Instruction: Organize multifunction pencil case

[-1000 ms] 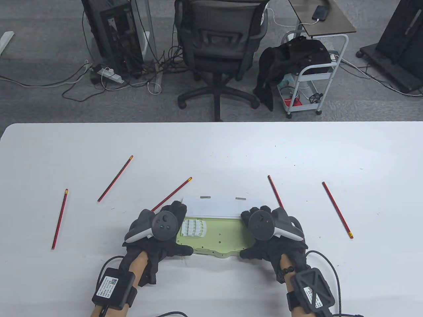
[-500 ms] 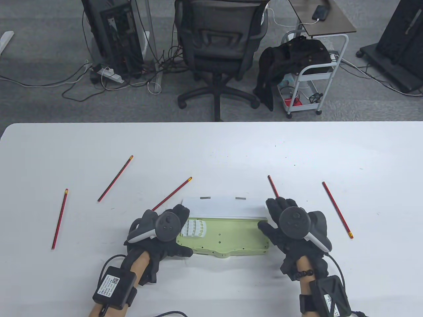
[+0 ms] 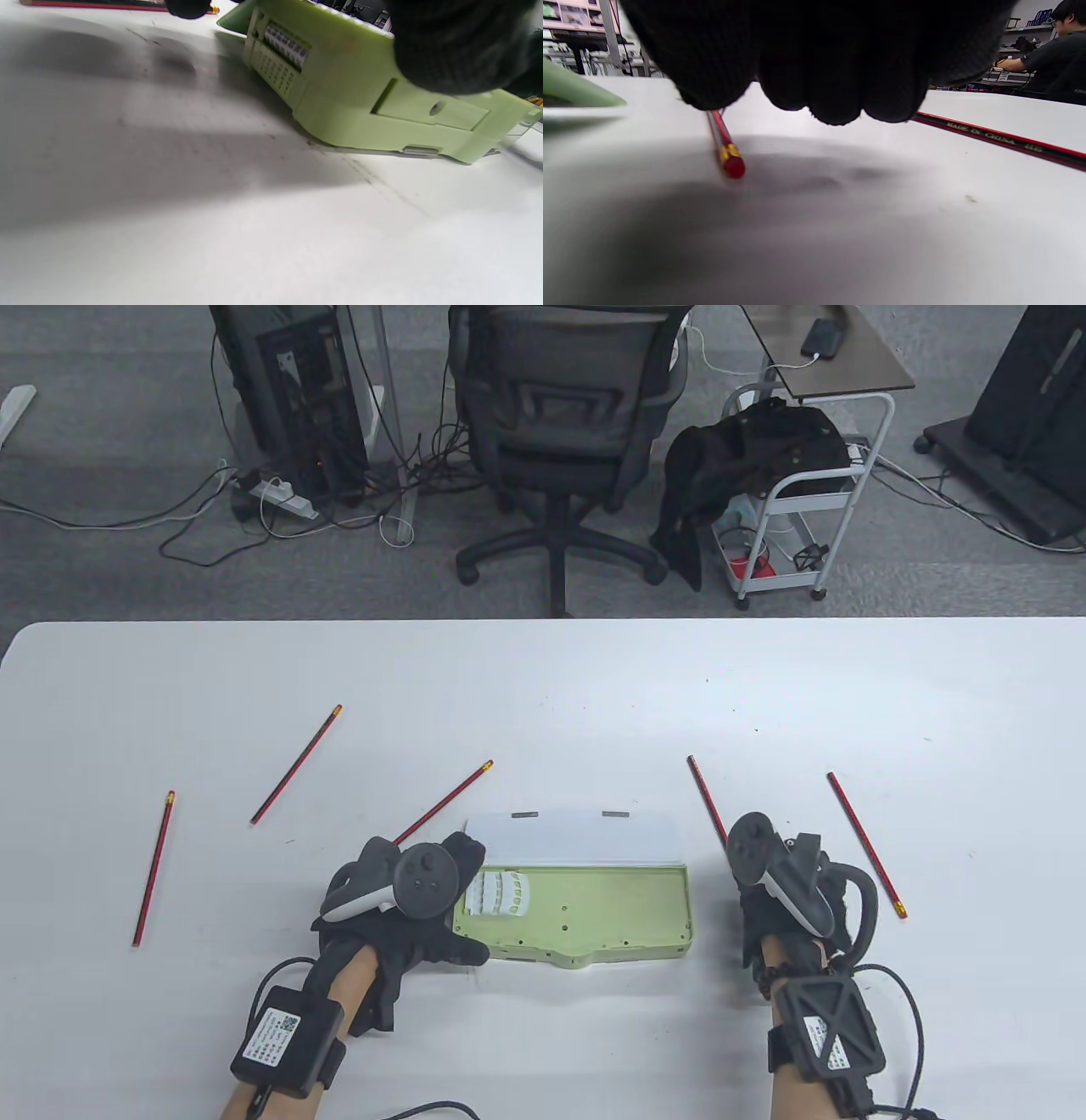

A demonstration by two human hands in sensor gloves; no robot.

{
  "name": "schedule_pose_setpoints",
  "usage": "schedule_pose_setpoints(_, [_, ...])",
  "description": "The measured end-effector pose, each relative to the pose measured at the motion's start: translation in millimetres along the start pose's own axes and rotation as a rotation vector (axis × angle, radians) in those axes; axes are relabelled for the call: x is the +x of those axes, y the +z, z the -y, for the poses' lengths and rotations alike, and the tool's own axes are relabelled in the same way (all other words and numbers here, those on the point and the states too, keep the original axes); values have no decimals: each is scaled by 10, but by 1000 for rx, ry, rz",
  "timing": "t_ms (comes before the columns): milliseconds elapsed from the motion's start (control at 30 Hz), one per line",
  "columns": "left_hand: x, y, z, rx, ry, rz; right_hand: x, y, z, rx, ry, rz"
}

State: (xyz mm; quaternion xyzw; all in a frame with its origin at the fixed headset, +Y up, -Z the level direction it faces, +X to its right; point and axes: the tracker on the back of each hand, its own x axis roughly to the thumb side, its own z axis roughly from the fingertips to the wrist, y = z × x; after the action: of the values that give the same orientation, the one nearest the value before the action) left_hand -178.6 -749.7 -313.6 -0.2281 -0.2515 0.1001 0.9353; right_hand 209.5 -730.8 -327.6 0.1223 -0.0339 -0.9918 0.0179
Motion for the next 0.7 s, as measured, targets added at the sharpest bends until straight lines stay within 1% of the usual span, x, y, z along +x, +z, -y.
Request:
schedule_pose_setpoints(267, [12, 1, 4, 1, -1, 1, 184, -147, -99, 93, 113, 19])
schedule_pose_setpoints(300, [13, 1, 5, 1, -2, 1, 219, -148, -108, 68, 142, 12])
schedule_pose_setpoints(433, [20, 1, 10, 2, -7, -2, 302, -157, -138, 39, 204, 26])
schedule_pose_setpoints(700, [25, 3, 14, 3, -10, 0, 376, -200, -154, 65, 267, 19])
